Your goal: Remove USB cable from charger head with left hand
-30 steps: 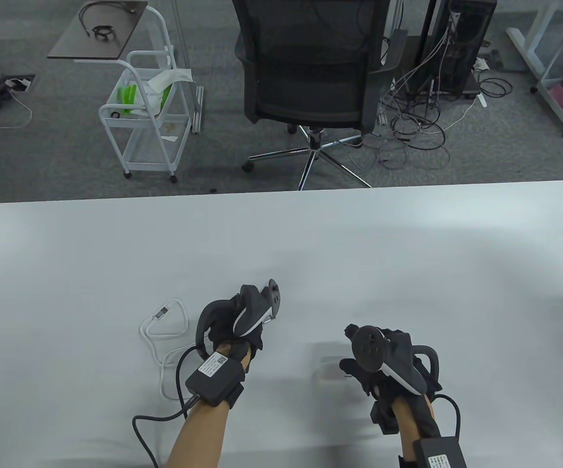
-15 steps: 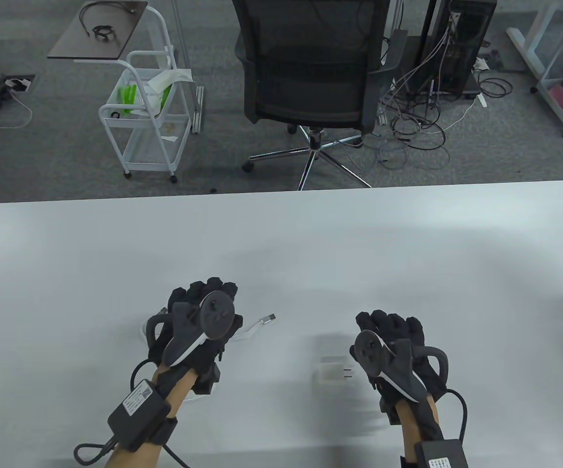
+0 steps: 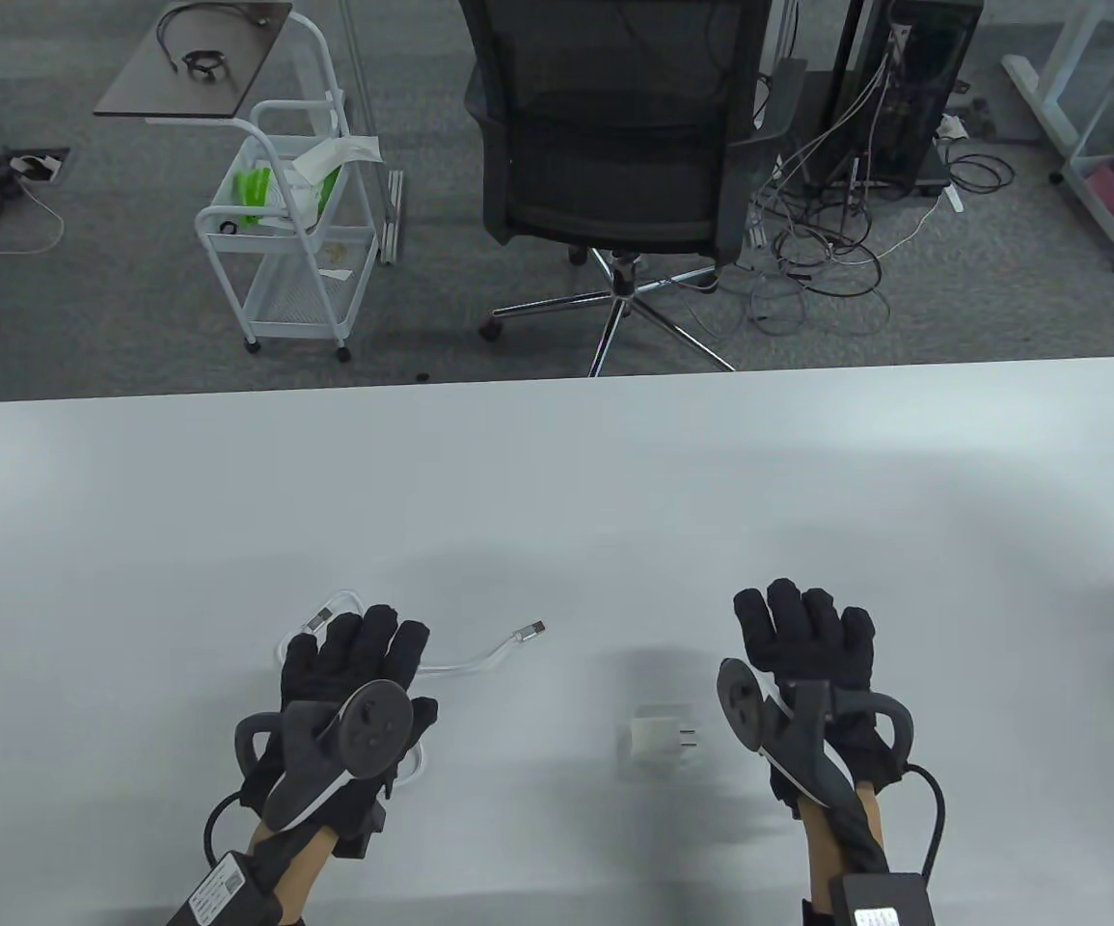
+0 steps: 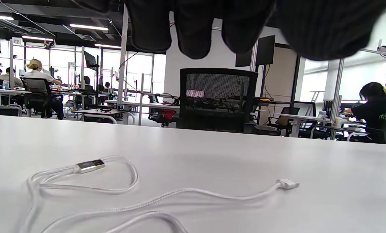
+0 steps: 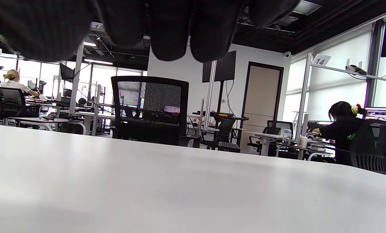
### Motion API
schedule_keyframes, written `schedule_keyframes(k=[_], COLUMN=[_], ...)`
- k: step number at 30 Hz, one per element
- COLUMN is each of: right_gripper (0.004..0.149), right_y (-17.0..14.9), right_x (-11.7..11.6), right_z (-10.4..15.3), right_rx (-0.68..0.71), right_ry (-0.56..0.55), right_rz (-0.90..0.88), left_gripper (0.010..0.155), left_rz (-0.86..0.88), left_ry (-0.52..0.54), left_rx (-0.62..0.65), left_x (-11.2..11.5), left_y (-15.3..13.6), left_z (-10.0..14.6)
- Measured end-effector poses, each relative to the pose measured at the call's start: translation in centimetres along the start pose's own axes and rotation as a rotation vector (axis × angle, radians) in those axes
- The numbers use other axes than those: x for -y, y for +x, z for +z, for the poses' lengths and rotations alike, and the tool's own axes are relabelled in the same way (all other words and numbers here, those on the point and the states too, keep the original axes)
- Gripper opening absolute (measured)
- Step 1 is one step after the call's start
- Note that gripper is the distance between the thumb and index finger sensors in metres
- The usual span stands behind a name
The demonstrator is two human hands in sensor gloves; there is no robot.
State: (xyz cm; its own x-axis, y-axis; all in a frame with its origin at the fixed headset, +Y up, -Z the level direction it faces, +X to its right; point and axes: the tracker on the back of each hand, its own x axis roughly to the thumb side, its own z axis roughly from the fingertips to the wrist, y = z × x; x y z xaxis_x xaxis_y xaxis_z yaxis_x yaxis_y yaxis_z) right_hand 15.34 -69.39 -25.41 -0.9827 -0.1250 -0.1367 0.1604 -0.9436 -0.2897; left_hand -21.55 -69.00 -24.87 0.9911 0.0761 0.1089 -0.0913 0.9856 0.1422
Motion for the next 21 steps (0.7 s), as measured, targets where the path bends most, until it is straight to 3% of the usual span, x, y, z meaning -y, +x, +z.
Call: schedule_keyframes(k=[21], right_gripper=[0.07], right_y=[-0.7], right_x=[-1.1], right_z=[-0.5], right_rx=[-0.044], right_ry=[0.095], right_rz=[-0.063], left_gripper=[0.075], left_rz=[-0.036], left_ry=[-0.127], left_rx=[0.001], left_x=[1.4], left_y=[0.5], left_z=[-1.1])
